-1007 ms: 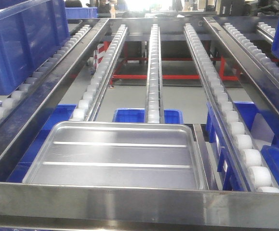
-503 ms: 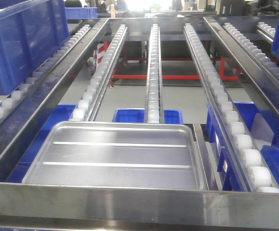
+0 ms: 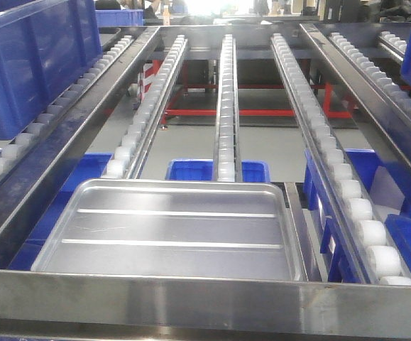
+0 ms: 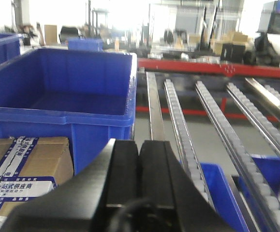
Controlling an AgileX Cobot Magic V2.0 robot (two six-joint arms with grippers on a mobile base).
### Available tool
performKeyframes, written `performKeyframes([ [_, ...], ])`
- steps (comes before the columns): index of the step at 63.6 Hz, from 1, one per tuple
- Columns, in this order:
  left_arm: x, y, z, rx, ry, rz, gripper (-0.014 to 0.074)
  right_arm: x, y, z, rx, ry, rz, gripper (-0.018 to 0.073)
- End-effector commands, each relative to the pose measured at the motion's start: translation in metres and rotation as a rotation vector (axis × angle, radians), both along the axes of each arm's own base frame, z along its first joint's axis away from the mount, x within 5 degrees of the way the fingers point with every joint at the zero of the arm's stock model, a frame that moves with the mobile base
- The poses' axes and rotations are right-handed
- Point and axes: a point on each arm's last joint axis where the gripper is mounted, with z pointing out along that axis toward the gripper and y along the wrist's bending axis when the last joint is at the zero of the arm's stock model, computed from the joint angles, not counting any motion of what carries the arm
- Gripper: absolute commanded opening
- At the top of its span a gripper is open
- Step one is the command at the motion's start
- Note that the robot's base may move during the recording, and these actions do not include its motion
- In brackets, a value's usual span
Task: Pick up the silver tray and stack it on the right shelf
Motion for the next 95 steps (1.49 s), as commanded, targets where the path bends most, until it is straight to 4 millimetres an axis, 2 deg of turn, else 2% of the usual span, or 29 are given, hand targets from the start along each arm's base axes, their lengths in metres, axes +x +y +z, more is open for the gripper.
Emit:
performKeyframes([
  [1,0.008,-0.003,0.029,-0.021,0.066,-0.021,-0.01,0.01,-0.001,0.024,-0.001,0.047,-0.001,0.0074],
  [6,0.021,-0.007,0.039,-0.047,0.184,-0.05,-0.0099,0.022,-0.001,0.028,0.003,0.134,0.004,0.0107],
  [15,0.051,-0.014,0.036,-0.046,0.379,-0.086,-0.0096,0.041,0.0,0.03,0.011,0.226,0.03,0.0304],
  [20,0.063,-0.019,0.036,0.004,0.411,-0.131,-0.0089,0.048,0.003,0.032,0.009,0.264,0.06,0.0407],
  [24,0.07,-0.024,0.036,0.018,0.424,-0.181,-0.006,0.054,0.007,0.034,0.005,0.29,0.101,0.0442],
  [29,0.077,-0.029,0.034,0.004,0.472,-0.235,0.0065,0.061,0.013,0.035,-0.003,0.326,0.155,0.0449],
  [34,0.084,-0.033,0.028,-0.017,0.541,-0.262,0.0246,0.07,0.023,0.032,-0.003,0.39,0.235,0.0449],
  [38,0.09,-0.036,0.025,-0.036,0.567,-0.276,0.0303,0.078,0.034,0.029,0.018,0.456,0.316,0.0449],
  [44,0.097,-0.049,0.026,-0.022,0.564,-0.35,0.0307,0.091,0.055,0.026,0.013,0.543,0.435,0.0449],
  [51,0.1,-0.085,0.031,0.042,0.594,-0.554,0.0307,0.103,0.081,0.025,-0.029,0.589,0.553,0.0447],
  [56,0.103,-0.11,0.033,0.084,0.622,-0.67,0.0307,0.115,0.099,0.017,-0.05,0.627,0.599,0.0447],
  [63,0.113,-0.134,0.033,0.137,0.641,-0.733,0.0307,0.13,0.114,0.003,-0.047,0.696,0.616,0.0447],
  [71,0.13,-0.142,0.02,0.06,0.758,-0.694,0.0307,0.143,0.125,-0.001,-0.042,0.828,0.621,0.0447],
  [81,0.159,-0.136,-0.002,0.056,0.943,-0.551,0.0307,0.164,0.142,-0.003,-0.055,1.044,0.614,0.0447],
  [95,0.186,-0.144,-0.022,0.122,1.056,-0.4,0.0305,0.2,0.161,-0.029,-0.11,1.28,0.512,0.0447],
])
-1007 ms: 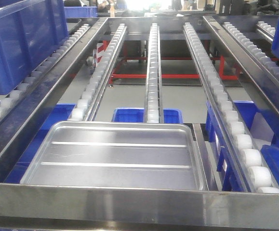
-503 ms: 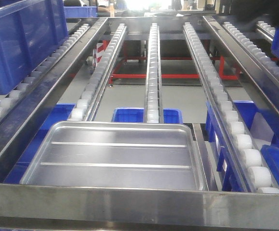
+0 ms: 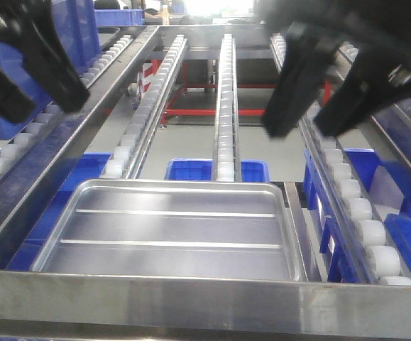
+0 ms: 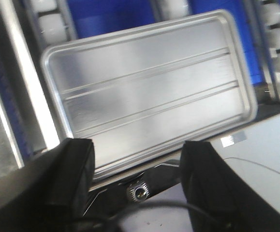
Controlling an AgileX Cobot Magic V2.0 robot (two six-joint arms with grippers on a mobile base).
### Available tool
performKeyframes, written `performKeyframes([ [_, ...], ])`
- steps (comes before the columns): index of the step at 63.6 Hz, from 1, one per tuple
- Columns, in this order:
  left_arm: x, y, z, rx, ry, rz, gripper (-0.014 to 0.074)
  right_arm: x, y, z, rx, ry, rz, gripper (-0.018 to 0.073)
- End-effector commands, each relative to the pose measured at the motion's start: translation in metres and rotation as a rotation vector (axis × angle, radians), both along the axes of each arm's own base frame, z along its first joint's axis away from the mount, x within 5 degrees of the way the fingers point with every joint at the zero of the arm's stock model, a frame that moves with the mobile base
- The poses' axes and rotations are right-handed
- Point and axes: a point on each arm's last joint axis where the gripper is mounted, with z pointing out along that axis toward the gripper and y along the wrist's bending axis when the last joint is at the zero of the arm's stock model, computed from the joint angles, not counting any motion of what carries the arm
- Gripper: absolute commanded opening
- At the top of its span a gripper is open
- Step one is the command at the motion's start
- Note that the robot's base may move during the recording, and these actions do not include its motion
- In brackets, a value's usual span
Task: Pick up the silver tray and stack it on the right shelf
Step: 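Lower both grippers onto the silver tray's side rims and close them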
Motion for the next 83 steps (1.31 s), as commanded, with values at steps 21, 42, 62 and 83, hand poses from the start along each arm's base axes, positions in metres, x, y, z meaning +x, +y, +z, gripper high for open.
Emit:
performKeyframes([
  [21,0.038,-0.016,-0.028,0.149,0.039,0.18,0.0304,0.044,0.013,-0.018,-0.032,0.026,-0.241,0.0447],
  [42,0.053,-0.025,-0.047,0.114,0.028,0.219,0.0304,0.056,0.021,-0.054,-0.093,0.101,-0.24,0.0447],
  [62,0.061,-0.03,-0.075,0.174,0.089,0.219,0.0304,0.062,0.025,-0.071,-0.112,0.126,-0.237,0.0447],
  [83,0.068,-0.028,-0.09,0.179,0.139,0.273,0.0242,0.064,0.026,-0.08,-0.124,0.141,-0.235,0.0445],
])
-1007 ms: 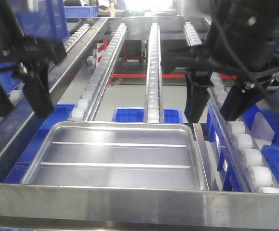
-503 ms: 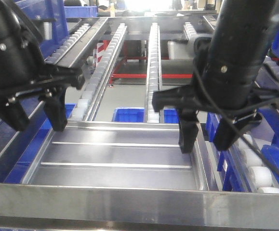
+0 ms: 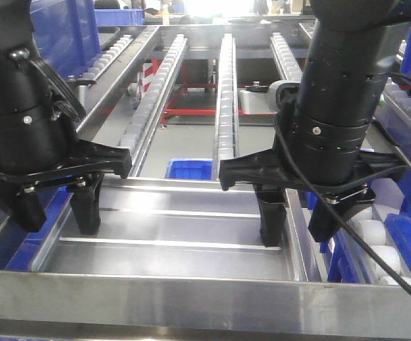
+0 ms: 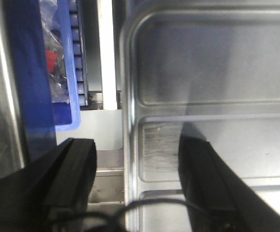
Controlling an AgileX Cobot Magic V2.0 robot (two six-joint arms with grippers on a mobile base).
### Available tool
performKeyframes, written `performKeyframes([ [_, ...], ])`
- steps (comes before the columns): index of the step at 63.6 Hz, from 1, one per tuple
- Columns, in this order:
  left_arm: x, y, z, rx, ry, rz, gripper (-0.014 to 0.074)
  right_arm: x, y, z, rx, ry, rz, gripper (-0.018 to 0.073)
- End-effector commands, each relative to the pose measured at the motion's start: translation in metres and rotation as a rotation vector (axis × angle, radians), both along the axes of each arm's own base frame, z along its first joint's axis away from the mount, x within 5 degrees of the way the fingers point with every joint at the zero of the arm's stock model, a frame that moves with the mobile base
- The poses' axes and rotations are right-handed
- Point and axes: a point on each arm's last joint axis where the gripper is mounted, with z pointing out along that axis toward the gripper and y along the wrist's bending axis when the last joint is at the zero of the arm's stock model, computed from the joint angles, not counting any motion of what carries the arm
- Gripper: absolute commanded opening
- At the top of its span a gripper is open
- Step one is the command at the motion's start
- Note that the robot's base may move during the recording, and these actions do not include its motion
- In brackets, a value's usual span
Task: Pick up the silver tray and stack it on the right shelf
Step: 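Lower both grippers onto the silver tray's side rims and close them, then lift the silver tray off the shelf with both grippers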
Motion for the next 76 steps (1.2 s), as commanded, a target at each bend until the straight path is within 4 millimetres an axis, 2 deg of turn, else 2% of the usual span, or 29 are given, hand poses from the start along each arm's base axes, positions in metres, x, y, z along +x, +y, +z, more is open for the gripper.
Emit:
performKeyframes([
  [1,0.006,-0.001,0.02,-0.051,-0.075,0.02,0.0236,0.006,0.003,0.02,0.044,-0.089,0.012,0.0445],
  [10,0.006,0.0,0.02,-0.049,-0.074,0.022,0.0174,0.006,0.003,0.02,0.048,-0.094,0.012,0.0444],
  [14,0.006,0.0,0.02,-0.049,-0.074,0.022,0.0146,0.006,0.003,0.02,0.048,-0.095,0.012,0.0407],
  [17,0.006,0.0,0.02,-0.049,-0.074,0.022,0.0121,0.006,0.003,0.02,0.048,-0.095,0.012,0.0351],
  [27,0.007,0.0,0.018,-0.042,-0.073,0.018,-0.0018,0.006,0.003,0.02,0.048,-0.095,0.013,0.0034],
  [31,0.007,0.0,0.017,-0.039,-0.071,0.017,-0.0106,0.006,0.003,0.02,0.048,-0.095,0.013,0.0068],
  [46,0.006,0.0,0.02,-0.041,-0.078,0.017,-0.0094,0.005,0.003,0.026,0.055,-0.106,0.013,0.0052],
  [51,0.005,0.001,0.03,-0.049,-0.095,0.017,-0.0094,0.003,0.001,0.036,0.066,-0.129,0.013,0.0052],
  [63,0.001,0.003,0.077,-0.103,-0.2,0.014,-0.0093,-0.008,-0.008,0.076,0.105,-0.236,0.023,0.0057],
  [76,-0.023,-0.004,0.132,-0.126,-0.3,-0.056,-0.0093,-0.027,-0.021,0.113,0.137,-0.296,0.016,0.0057],
])
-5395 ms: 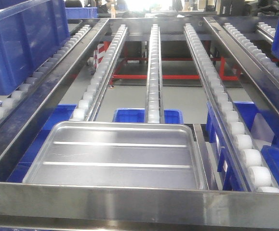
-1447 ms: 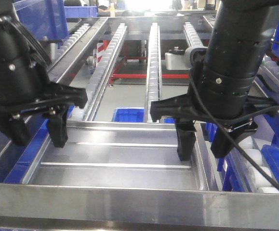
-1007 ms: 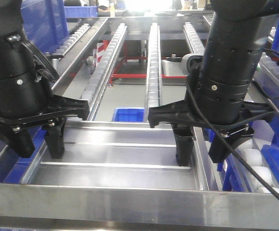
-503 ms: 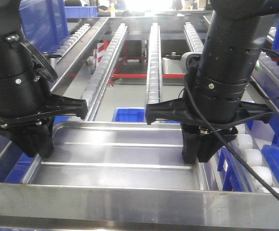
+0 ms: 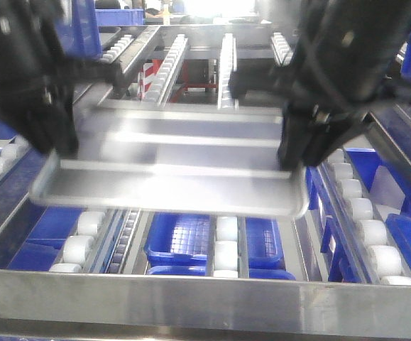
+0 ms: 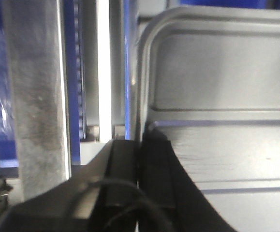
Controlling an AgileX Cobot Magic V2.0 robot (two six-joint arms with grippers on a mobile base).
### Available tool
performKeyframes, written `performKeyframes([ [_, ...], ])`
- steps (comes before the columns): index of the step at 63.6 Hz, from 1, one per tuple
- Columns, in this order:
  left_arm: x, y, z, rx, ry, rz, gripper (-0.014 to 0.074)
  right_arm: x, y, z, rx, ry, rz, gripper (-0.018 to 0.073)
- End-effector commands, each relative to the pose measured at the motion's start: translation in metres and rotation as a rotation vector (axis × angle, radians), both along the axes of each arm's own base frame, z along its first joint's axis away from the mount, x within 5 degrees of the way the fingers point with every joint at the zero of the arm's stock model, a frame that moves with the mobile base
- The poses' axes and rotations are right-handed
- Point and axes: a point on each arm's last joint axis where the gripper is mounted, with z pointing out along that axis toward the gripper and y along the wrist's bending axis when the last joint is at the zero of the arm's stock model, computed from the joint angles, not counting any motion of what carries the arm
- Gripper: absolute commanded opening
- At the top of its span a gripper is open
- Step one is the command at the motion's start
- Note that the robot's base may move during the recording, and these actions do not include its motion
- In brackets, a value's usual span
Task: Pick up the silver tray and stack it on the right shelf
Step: 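Lift the silver tray off the shelf with both grippers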
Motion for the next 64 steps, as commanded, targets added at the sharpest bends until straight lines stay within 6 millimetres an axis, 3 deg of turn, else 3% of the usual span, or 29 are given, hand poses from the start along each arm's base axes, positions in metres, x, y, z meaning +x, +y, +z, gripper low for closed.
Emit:
performKeyframes([
  [1,-0.014,-0.005,0.046,-0.073,-0.125,-0.04,-0.0093,-0.009,-0.007,0.036,0.035,-0.113,0.022,0.0057],
  [18,-0.039,-0.017,0.07,-0.053,-0.083,-0.094,-0.0093,-0.031,-0.023,0.071,0.043,-0.133,0.007,0.0057],
  [30,-0.042,-0.024,0.08,-0.08,-0.107,-0.115,-0.0093,-0.033,-0.027,0.093,0.03,-0.154,-0.001,0.0057],
  [64,-0.042,-0.023,0.08,-0.063,-0.096,-0.112,-0.0093,-0.032,-0.026,0.094,0.035,-0.164,0.0,0.0057],
])
